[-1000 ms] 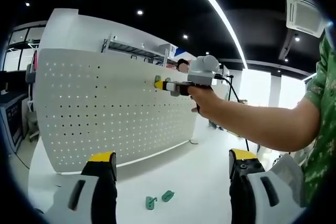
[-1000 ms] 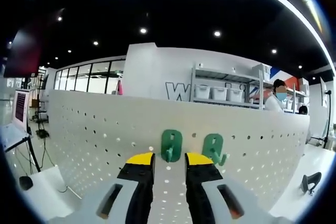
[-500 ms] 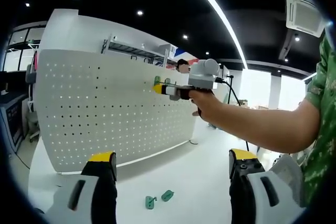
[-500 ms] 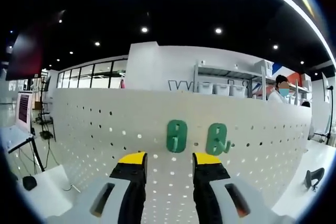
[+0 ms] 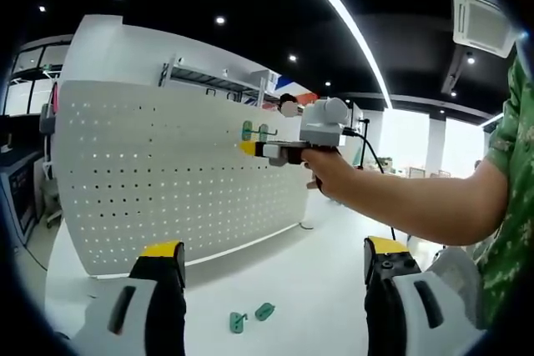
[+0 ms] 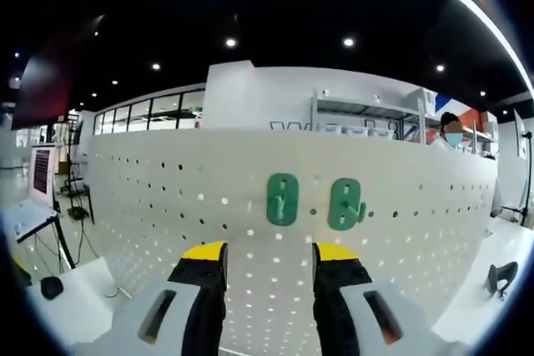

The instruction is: Insert the hook assembly into the mounting plate slot until the hook locks in place.

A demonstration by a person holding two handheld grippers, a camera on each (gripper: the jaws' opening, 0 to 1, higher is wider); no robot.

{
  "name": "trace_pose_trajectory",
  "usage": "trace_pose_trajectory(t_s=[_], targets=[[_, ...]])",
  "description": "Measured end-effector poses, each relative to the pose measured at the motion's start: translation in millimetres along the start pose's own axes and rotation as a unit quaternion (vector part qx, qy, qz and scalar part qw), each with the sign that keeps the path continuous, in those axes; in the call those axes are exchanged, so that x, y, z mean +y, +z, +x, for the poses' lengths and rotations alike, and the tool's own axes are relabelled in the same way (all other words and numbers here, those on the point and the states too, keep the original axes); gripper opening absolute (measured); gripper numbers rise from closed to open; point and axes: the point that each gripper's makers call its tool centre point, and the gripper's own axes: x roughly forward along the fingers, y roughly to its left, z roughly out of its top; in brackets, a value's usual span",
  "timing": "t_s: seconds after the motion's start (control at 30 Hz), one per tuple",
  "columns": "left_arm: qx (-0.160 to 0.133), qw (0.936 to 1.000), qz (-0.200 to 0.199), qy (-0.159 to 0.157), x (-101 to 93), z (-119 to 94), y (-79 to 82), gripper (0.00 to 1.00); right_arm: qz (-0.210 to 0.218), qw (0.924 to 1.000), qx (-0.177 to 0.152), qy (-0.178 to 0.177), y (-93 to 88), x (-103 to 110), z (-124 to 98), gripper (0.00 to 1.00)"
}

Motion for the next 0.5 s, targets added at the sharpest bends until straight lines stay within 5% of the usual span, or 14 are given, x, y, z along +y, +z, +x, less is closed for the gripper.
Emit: trace_pose_trajectory(t_s=[0.5], targets=[[-0.001, 1.0, 0.005, -0.003, -7.6, -1.1, 3.1, 0.91, 0.0, 0.9998, 0.016, 0.013, -17.9, 7.1, -18.7, 0.41]])
